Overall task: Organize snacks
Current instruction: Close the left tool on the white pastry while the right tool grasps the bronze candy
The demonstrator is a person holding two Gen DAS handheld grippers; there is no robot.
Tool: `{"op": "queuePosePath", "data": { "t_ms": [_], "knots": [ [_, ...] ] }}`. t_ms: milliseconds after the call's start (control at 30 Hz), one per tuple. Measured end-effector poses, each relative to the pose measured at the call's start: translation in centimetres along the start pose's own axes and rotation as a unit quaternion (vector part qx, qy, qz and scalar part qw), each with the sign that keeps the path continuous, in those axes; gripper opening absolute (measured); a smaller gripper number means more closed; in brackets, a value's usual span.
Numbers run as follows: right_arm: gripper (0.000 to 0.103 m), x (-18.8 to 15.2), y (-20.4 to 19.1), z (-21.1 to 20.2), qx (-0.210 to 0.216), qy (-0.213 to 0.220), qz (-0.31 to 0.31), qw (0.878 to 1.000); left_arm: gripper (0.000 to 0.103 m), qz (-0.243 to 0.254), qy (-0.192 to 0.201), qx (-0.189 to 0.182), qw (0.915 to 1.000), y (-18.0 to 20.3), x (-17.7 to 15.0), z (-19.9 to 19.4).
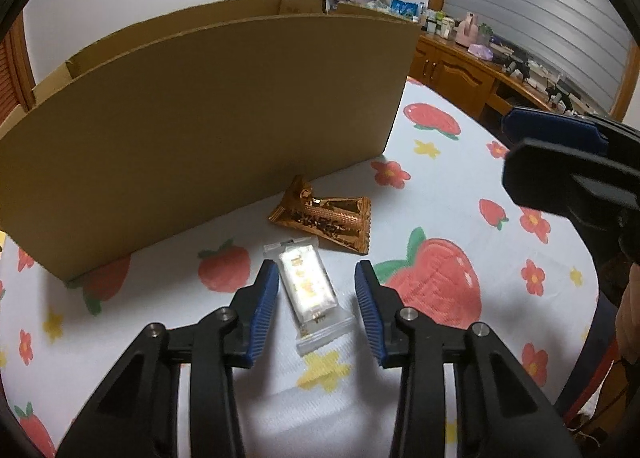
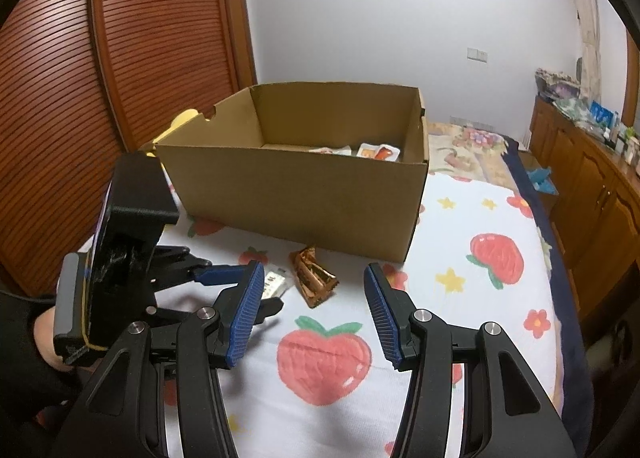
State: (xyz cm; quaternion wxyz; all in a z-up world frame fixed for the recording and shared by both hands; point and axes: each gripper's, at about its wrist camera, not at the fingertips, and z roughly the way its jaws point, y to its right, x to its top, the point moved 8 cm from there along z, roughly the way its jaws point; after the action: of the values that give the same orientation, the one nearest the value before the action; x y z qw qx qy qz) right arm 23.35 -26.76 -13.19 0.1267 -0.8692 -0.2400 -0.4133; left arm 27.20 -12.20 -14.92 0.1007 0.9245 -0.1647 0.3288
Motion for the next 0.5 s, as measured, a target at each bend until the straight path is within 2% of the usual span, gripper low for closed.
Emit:
{"op": "queuePosePath", "data": {
  "t_ms": [200, 333, 367, 500],
  "knots": [
    [0.053, -0.3, -0.1, 0.6, -0.001, -0.007, -0.001, 1.0, 0.039, -0.003, -0.014, 0.009, 0.9999, -0.6, -0.5, 0.4],
    [0.053, -0.3, -0.1, 1.1, -0.002, -0.012, -0.001, 1.0, 0.027, -0.001, -0.013, 0.002, 0.9999, -0.6, -1.2, 0.0],
    [0.053, -0.3, -0.1, 1.2, -0.002, -0.014, -0.001, 1.0, 0.02, -0.001, -0.013, 0.002, 0.9999, -0.7, -1.2, 0.0],
    [0.053, -0.5, 0.1, 2.1, -0.006, -0.023, -0.004, 1.0, 0.019, -0.004, -0.011, -0.004, 0.9999, -1.1, -1.5, -0.5]
  ]
}}
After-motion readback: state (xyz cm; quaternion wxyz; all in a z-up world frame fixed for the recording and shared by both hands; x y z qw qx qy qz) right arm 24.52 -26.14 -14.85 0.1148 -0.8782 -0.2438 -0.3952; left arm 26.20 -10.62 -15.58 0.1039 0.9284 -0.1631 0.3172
